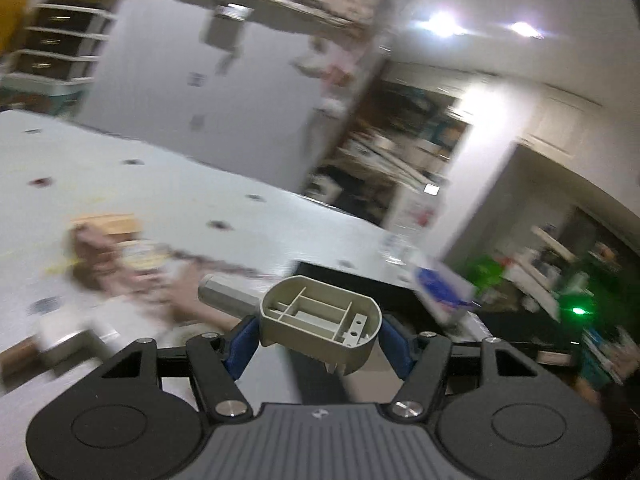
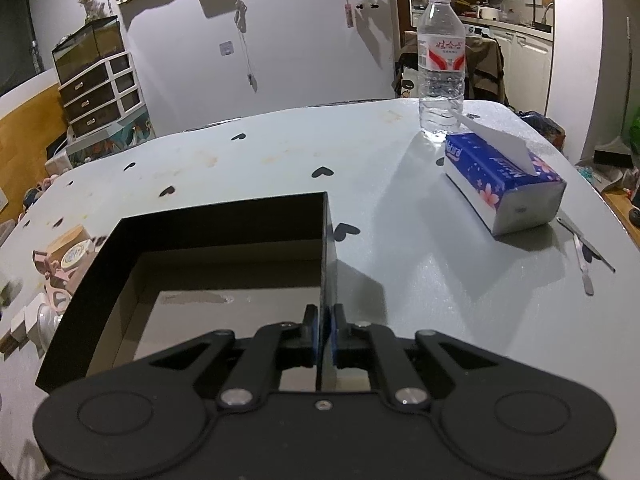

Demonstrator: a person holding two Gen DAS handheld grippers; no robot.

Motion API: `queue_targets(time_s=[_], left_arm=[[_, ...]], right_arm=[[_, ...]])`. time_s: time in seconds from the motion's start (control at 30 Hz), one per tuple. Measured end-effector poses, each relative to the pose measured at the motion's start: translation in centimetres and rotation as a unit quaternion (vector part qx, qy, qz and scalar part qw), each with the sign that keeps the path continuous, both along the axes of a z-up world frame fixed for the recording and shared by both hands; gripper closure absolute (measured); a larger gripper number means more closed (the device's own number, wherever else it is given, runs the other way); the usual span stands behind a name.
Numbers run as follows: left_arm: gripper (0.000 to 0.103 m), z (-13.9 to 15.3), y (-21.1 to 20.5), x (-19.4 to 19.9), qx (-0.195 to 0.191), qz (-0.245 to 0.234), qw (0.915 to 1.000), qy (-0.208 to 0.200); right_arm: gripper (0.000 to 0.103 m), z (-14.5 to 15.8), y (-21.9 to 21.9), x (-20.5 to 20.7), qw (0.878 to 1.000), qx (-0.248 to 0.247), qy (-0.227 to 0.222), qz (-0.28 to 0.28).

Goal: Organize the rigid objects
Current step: 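Carry the beige holder into the black box and release it with the left gripper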

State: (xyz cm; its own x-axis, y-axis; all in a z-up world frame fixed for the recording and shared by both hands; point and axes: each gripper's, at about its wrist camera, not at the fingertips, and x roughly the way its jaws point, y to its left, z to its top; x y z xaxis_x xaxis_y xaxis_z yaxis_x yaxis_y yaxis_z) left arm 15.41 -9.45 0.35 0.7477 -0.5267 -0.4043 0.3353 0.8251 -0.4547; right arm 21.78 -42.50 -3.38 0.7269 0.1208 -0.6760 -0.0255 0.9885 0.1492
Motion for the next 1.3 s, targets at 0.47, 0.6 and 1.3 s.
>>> queue_targets(time_s=[0.47, 0.6, 1.3], left_arm=[[0.038, -1.7, -13.6, 11.4, 0.132, -0.306, 0.9423, 0.031], [0.038, -3.5, -15.9, 13.6, 0.169, -0.359, 0.9163, 0.052], [0.025, -3.9, -17.9, 13.5, 0.245, -0.390, 0.8869, 0.029]], right_arm=[[0.096, 0.1, -0.1, 0.2, 1.000, 0.003, 0.007, 0.002], [0.096, 0.1, -0.2, 0.2, 1.000, 0.010, 0.010, -0.002], [0.094, -0.2, -1.3, 0.3, 0.999, 0.049, 0.013, -0.009]])
